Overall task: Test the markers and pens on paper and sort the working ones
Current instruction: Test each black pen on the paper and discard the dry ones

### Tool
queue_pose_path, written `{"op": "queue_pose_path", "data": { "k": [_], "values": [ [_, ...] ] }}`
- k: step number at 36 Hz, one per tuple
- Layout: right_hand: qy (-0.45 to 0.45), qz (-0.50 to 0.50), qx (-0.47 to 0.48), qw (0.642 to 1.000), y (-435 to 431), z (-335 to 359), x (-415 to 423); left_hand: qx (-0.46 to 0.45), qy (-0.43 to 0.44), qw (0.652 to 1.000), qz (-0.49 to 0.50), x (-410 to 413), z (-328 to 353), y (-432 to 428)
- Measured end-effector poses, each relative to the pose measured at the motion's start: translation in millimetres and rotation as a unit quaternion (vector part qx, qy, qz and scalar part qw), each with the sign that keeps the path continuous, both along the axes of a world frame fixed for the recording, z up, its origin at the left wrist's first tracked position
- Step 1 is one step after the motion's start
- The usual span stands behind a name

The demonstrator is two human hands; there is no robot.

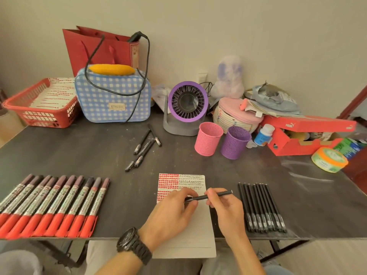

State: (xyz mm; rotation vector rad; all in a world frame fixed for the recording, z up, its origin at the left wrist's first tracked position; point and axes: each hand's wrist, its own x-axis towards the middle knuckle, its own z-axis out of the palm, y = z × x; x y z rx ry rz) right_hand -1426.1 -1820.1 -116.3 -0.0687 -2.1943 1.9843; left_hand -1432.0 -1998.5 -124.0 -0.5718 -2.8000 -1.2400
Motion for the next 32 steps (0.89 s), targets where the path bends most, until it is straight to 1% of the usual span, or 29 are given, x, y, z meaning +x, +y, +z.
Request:
{"op": "queue_pose_path", "data": {
  "k": [3,5,7,9,11,13,16,20,22,25,27,29,31,32],
  "values": [
    [0.01,-0.011,-0.033,0.999,4,-2,1,-0.07,0.031,0.997,-0.006,0,4,6],
    [0.02,-0.009,-0.039,0.999,7,-3,2,-0.09,0.025,0.996,-0.01,-2,7,8],
    [0.032,-0.002,-0.037,0.999,9,-4,2,-0.09,0.003,0.996,-0.021,-4,9,8],
    [0.038,0.005,-0.045,0.998,9,-3,3,-0.089,0.007,0.996,-0.025,-6,12,9],
    [0.032,0.03,-0.049,0.998,8,0,4,-0.093,0.041,0.995,-0.021,-5,14,10],
    [0.025,0.067,-0.028,0.997,7,4,4,-0.093,0.078,0.992,-0.017,-4,17,13],
    [0.022,0.082,-0.022,0.996,8,6,5,-0.107,0.112,0.988,-0.003,-2,18,19],
    [0.031,0.065,-0.049,0.996,11,5,5,-0.124,0.105,0.986,0.033,-1,18,23],
    [0.028,0.066,-0.048,0.996,12,5,5,-0.136,0.097,0.984,0.055,-2,18,20],
    [0.023,0.07,-0.036,0.997,12,3,4,-0.138,0.096,0.985,0.047,-3,14,10],
    [0.025,0.055,-0.065,0.996,12,4,3,-0.148,0.11,0.982,0.045,-3,12,-1],
    [0.014,0.035,-0.133,0.99,14,6,1,-0.144,0.127,0.979,0.06,-2,11,-15],
    [-0.016,0.021,-0.192,0.981,18,8,-2,-0.13,0.131,0.98,0.081,-3,10,-30],
    [-0.033,0.017,-0.201,0.979,20,8,-3,-0.122,0.126,0.981,0.086,-3,9,-38]
  ]
}}
